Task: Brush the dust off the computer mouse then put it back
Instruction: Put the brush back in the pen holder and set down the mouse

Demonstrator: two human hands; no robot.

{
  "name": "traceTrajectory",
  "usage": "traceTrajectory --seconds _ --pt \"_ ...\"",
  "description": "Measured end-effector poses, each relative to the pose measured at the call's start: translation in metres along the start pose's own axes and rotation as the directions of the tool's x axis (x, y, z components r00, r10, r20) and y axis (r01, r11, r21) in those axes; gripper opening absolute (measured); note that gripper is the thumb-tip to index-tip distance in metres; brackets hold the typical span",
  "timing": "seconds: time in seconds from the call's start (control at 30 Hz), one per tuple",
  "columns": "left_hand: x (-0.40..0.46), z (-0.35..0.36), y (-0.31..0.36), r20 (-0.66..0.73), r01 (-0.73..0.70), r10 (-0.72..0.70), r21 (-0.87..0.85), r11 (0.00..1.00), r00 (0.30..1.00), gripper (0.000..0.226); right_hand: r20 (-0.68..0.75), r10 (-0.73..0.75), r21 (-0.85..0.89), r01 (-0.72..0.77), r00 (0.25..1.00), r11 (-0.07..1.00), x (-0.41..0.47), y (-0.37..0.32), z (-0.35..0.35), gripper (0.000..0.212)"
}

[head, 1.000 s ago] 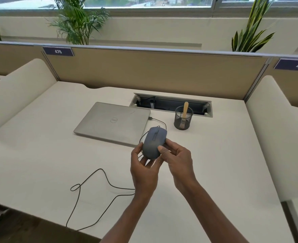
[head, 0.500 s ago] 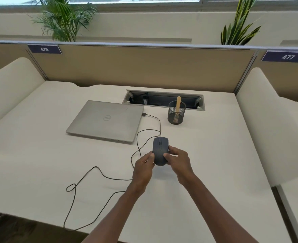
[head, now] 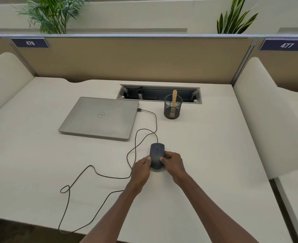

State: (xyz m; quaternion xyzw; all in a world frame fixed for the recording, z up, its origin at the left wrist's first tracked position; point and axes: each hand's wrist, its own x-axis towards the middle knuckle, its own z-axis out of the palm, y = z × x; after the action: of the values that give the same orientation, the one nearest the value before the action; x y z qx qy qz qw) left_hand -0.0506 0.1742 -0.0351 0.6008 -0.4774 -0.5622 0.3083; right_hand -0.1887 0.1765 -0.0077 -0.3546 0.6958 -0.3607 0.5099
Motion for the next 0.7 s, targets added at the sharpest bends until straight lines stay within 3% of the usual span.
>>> traceTrajectory --seconds 0.4,0.7 --pt "0.006 -0.003 0.0 0.023 0.044 -0.047 0.088 0.995 0.999 0.043 -0.012 0.012 -0.161 -0.014 1.0 0.987 0.012 0.01 0.001 0.013" --pt "0.001 -0.005 -0.002 0.036 0.052 -0.056 0.097 0.994 0.998 0.043 -0.011 -0.002 -0.227 0.0 1.0 0.974 0.01 0.017 0.0 0.019"
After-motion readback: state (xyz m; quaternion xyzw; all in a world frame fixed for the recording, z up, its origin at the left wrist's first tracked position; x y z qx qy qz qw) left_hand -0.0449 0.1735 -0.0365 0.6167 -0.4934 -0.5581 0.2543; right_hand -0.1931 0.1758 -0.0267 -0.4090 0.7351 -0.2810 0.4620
